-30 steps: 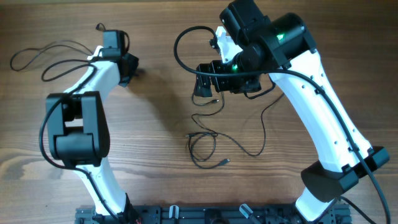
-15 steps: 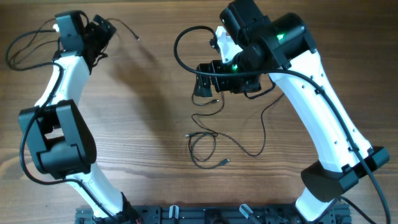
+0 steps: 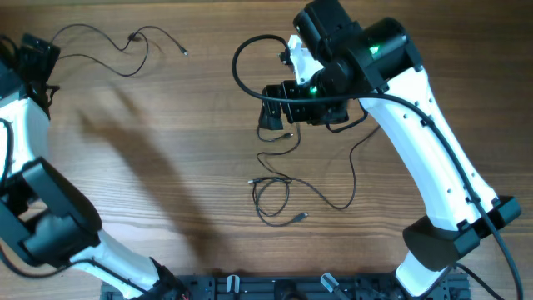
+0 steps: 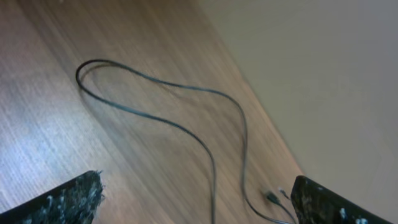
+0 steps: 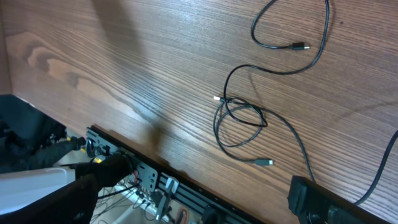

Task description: Untangle cables

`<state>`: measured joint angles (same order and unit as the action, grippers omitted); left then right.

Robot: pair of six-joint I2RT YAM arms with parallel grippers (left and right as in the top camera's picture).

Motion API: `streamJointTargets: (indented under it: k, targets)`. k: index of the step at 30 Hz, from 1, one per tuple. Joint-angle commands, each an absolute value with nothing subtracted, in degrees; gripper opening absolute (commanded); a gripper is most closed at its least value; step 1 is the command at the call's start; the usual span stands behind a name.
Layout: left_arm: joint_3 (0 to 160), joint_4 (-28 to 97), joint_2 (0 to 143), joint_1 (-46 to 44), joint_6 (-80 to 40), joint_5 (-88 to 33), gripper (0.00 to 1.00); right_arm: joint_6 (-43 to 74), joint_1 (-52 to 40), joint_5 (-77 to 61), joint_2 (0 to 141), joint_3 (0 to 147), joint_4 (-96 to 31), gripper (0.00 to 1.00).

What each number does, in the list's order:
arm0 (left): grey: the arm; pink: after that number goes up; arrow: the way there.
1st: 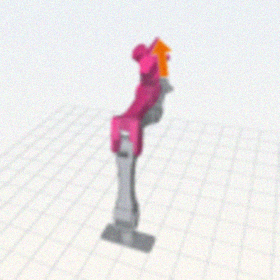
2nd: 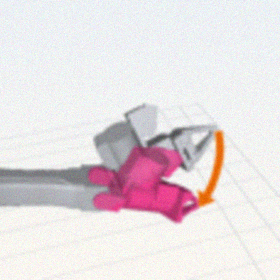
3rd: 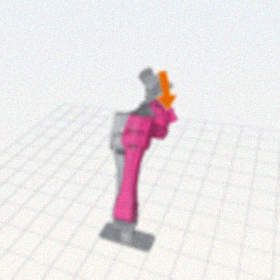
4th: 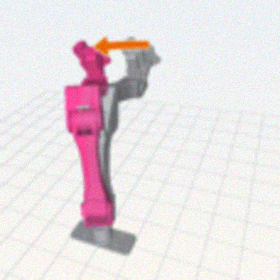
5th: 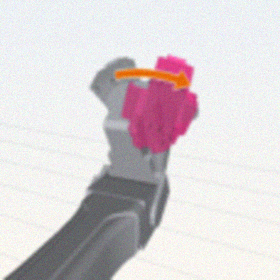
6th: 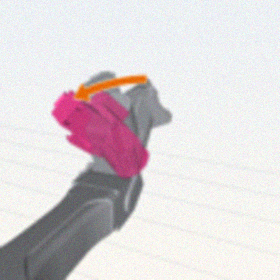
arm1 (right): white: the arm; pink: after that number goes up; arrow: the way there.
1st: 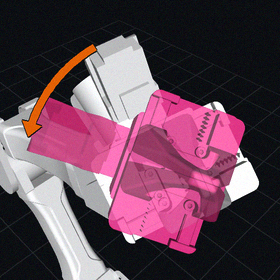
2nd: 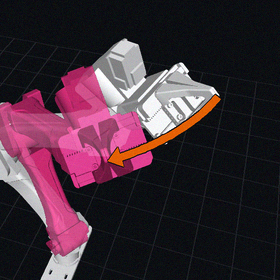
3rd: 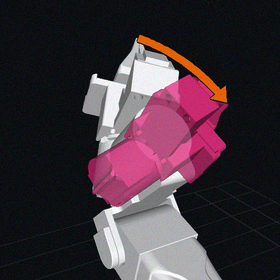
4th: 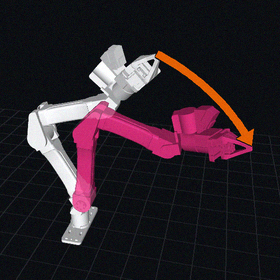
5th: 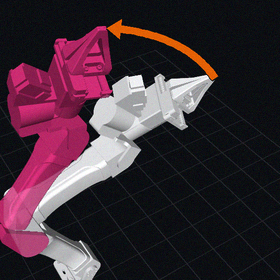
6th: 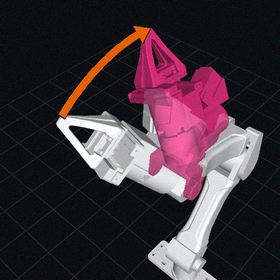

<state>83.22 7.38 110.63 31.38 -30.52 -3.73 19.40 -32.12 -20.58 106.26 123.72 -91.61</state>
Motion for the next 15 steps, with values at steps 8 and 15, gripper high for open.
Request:
streamJointTargets:
  k: [8,15]
  targets:
    - [83.4,-17.3,133.9,32.5,-33.9,-6.0,0.89,19.8,-32.7,-20.7,105.6,123.2,-90.6,1.00]
    - [89.7,-25.1,133.8,33.5,-33.5,-9.5,0.04,22.7,-32.7,-20.2,105.6,123.2,-91.3,1.00]
